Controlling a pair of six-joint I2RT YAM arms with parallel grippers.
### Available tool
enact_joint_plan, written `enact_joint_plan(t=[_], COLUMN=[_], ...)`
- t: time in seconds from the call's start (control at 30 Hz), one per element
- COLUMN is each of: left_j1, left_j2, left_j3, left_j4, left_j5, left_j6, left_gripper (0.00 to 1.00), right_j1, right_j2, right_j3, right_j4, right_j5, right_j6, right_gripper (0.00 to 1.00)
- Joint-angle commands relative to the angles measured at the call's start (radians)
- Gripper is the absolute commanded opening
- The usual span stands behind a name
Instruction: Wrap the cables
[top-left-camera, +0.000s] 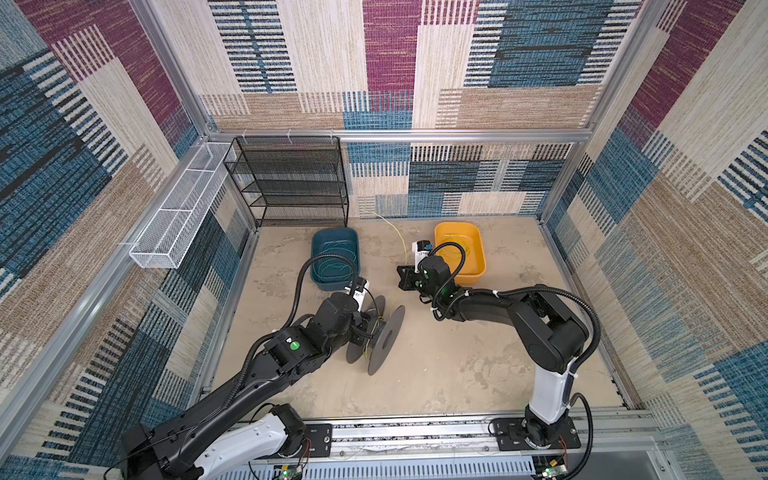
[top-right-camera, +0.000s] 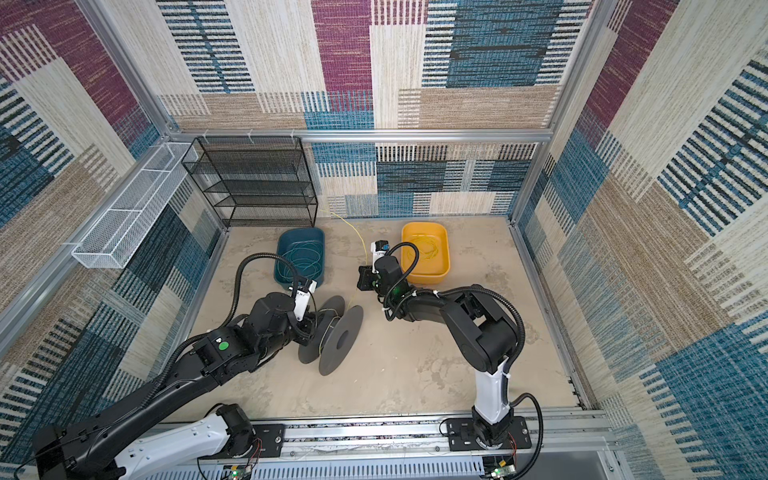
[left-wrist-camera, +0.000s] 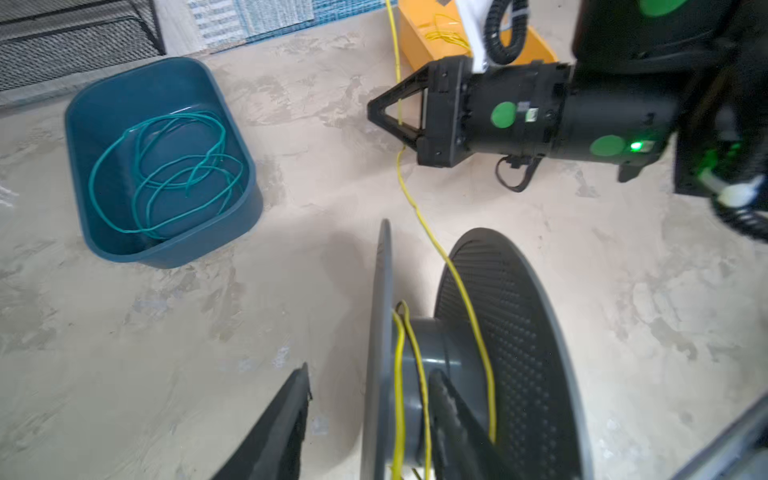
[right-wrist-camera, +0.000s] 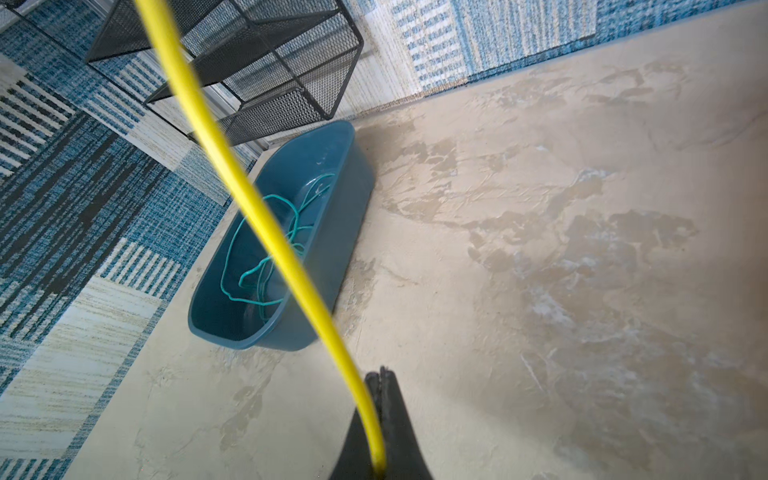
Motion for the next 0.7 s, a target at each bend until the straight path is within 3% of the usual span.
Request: enact_joint_plan(t=[0.0, 0.27, 0.5, 0.67], left_j1=[0.059, 0.11, 0.109, 0.109], left_j2=[0.016, 0.106, 0.078, 0.09], left_j3=[0.023, 0.065, 0.024, 0.014], left_j4=[0.014, -0.024, -0.037, -0.009], left_j5=[0.135, 0.23, 0.273, 0.241], left_j6=[0.02, 0.025, 0.006, -0.007], left_gripper=[0.5, 0.47, 0.46, 0.36], right_j1=[0.001, 0.002, 0.002, 0.004], right_j2=[-0.005, -0.011, -0.01, -0.016], right_j3=[-0.008, -0.032, -0.036, -0.045], right_j4=[0.037, 0.056, 0.063, 0.069], right_j5=[-0.005, -0.007, -0.006, -0.008], right_j6=[-0.017, -0.012, -0.013, -0.009], right_gripper=[0.0, 0.0, 0.0, 0.0])
